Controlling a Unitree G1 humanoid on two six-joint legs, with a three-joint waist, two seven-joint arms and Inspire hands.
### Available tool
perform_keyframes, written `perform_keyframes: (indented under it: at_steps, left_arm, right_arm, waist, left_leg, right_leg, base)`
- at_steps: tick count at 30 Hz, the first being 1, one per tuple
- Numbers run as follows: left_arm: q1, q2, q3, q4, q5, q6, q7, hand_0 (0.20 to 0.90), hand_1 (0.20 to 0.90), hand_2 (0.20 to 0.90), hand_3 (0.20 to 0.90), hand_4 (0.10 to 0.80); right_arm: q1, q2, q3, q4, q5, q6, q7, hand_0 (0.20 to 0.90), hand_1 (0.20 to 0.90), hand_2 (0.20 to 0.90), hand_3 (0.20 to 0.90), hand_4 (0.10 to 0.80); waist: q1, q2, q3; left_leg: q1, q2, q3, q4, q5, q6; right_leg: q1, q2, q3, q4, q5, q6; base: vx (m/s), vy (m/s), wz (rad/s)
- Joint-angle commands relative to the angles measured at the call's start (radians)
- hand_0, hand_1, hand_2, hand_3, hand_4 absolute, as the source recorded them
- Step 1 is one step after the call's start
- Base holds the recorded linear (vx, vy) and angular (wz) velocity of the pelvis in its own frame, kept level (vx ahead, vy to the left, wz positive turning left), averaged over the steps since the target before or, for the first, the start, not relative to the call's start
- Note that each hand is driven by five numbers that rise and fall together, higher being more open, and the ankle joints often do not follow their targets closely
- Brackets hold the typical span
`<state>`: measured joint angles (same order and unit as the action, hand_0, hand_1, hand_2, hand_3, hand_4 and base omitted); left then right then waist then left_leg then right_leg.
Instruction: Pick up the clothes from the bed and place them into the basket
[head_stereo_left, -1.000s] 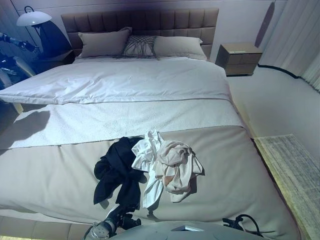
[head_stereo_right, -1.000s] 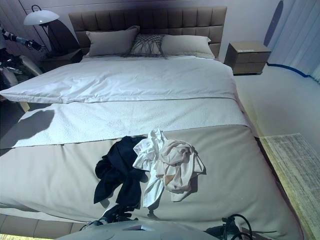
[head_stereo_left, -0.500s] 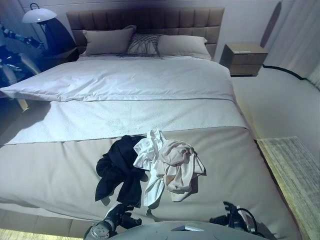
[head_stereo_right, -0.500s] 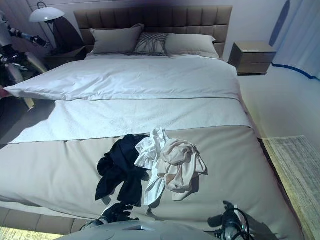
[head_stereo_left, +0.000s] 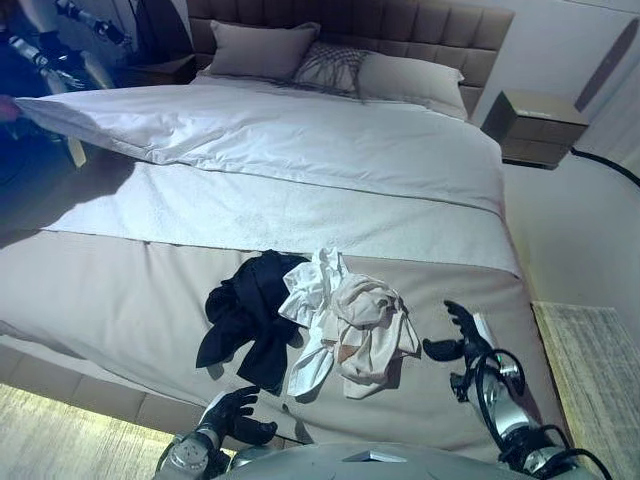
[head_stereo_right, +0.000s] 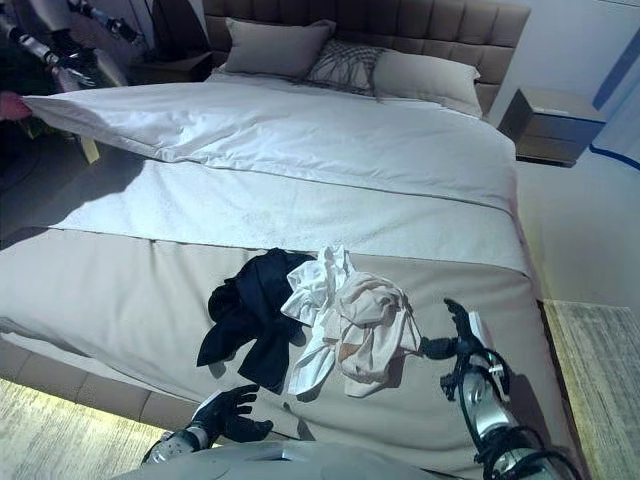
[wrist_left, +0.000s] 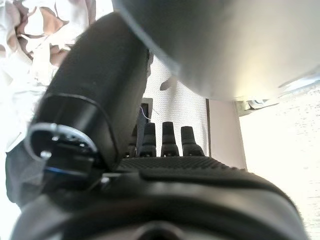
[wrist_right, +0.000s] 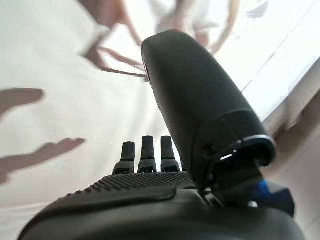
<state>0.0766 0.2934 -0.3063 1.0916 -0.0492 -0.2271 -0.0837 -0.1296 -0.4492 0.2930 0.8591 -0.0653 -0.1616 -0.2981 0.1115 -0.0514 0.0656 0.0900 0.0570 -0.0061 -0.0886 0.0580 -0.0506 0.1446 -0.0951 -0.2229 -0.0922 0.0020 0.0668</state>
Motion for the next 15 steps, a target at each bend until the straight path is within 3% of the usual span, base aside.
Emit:
perform_keyframes:
  at_steps: [1,7,9,15]
  left_arm:
    - [0.013,0.071,-0.028,0.042,-0.002,-0.021,-0.006,0.9,0.9,0.9,0.9,0.8]
    - [-0.07,0.103,-0.084,0.027,-0.063,-0.024,-0.015,0.9,0.9,0.9,0.9,0.8]
    - [-0.122,0.111,-0.105,0.03,-0.104,-0.051,-0.006,0.9,0.9,0.9,0.9,0.8]
    - [-0.17,0.116,-0.124,0.006,-0.155,-0.073,0.021,0.9,0.9,0.9,0.9,0.8]
  right_arm:
    - [-0.137,-0.094,0.028,-0.037,-0.059,-0.092,0.02,0.9,0.9,0.9,0.9,0.8]
    - [-0.34,-0.141,0.121,0.045,-0.085,-0.092,0.007,0.9,0.9,0.9,0.9,0.8]
    - [-0.459,-0.169,0.153,0.105,-0.116,-0.085,-0.013,0.9,0.9,0.9,0.9,0.8]
    - [-0.622,-0.207,0.226,0.205,-0.129,-0.069,-0.032,0.9,0.9,0.9,0.9,0.8]
  waist:
    - [0.059,0.009,0.029]
    - [0.1,0.031,0.115]
    - [0.114,0.054,0.2]
    - [0.147,0.095,0.316]
  left_leg:
    - [-0.02,-0.065,0.009,0.001,-0.062,0.056]
    - [-0.115,-0.067,-0.034,0.035,-0.03,0.06]
    - [-0.225,-0.078,-0.05,0.142,-0.028,0.059]
    - [-0.462,-0.113,-0.051,0.37,-0.048,0.062]
  right_leg:
    - [-0.046,0.006,-0.043,0.093,-0.008,0.011]
    - [-0.154,0.0,-0.078,0.195,-0.033,-0.008]
    - [-0.235,-0.014,-0.098,0.268,-0.043,-0.023]
    - [-0.416,-0.054,-0.12,0.423,-0.063,-0.054]
  base:
    - [0.041,-0.006,0.23]
    - [-0.113,-0.017,0.24]
    - [-0.249,0.017,0.25]
    - [-0.123,0.0,0.13]
